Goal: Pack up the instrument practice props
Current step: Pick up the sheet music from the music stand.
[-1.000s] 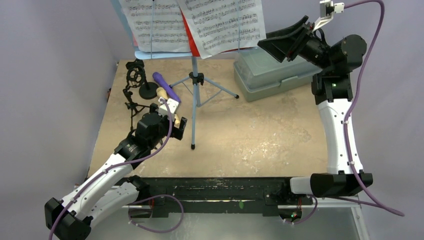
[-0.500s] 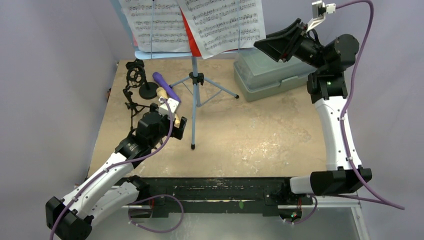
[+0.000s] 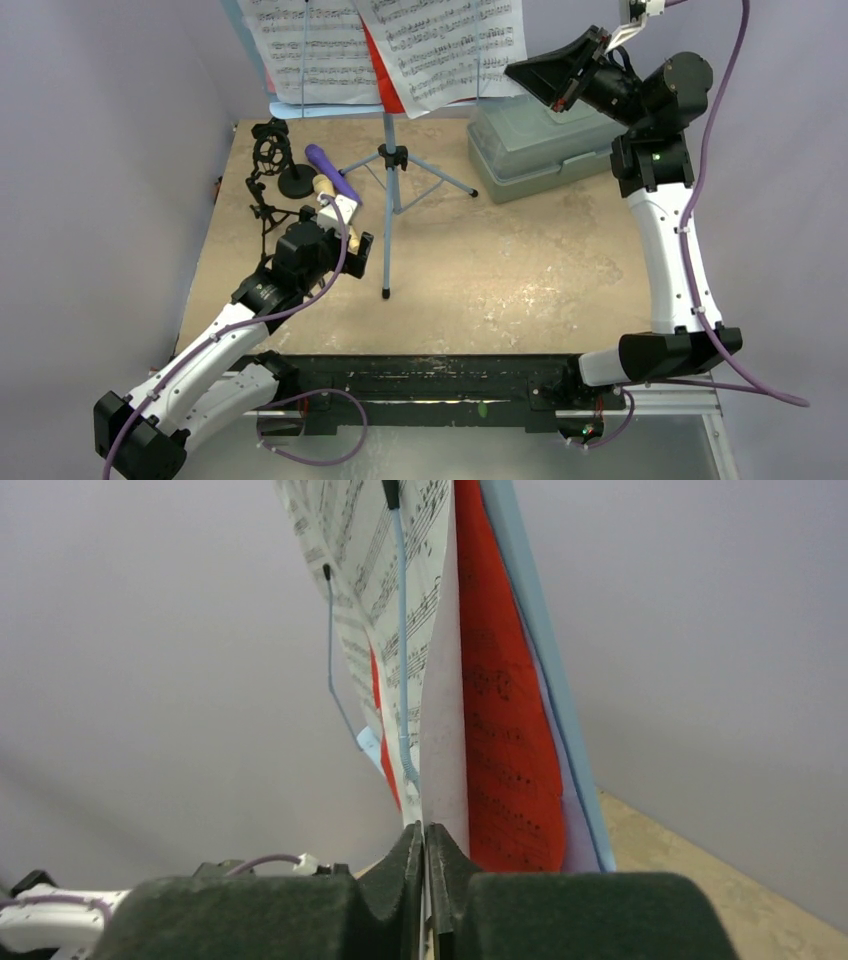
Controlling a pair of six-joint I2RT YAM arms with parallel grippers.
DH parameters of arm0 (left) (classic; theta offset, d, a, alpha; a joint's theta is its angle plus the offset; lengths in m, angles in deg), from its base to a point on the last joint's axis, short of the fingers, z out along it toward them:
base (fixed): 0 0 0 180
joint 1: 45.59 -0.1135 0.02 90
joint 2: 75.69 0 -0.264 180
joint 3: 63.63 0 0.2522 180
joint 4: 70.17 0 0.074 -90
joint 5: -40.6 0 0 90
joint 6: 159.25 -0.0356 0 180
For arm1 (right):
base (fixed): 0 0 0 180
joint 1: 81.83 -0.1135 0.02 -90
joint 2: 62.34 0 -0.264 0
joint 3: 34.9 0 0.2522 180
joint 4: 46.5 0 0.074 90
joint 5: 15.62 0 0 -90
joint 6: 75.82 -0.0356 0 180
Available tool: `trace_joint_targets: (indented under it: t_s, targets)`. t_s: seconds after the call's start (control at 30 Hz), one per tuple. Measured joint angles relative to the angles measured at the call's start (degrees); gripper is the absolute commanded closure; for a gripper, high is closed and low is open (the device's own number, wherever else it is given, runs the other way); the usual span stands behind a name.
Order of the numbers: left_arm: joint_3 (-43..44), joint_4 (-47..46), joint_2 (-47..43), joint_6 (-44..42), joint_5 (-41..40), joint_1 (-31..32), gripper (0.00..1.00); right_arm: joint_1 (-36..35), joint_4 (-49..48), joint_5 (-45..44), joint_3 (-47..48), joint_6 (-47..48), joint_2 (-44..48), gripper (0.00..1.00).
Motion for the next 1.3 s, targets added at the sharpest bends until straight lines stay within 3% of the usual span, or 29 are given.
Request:
trace_joint_targets:
  t_s: [0.37, 0.53, 0.7, 1.3]
  targets:
    - [0.0, 0.0, 0.0, 0.0, 0.0, 0.0, 0.01, 1.3, 9.4, -4.9, 11.3, 9.3, -0.5, 1.0]
    - [0.0, 0.0, 0.0, 0.0, 0.0, 0.0, 0.01, 6.2, 10.9, -6.7, 22.5, 11.5, -0.3, 1.0]
    - [0.0, 0.0, 0.0, 0.0, 0.0, 0.0, 0.01, 9.7, 11.0, -8.0, 27.3, 12.2, 1.7, 1.0]
    - [0.0, 0.0, 0.0, 0.0, 0.0, 0.0, 0.01, 13.0, 15.9, -12.8, 30.6, 16.3, 2.1, 1.0]
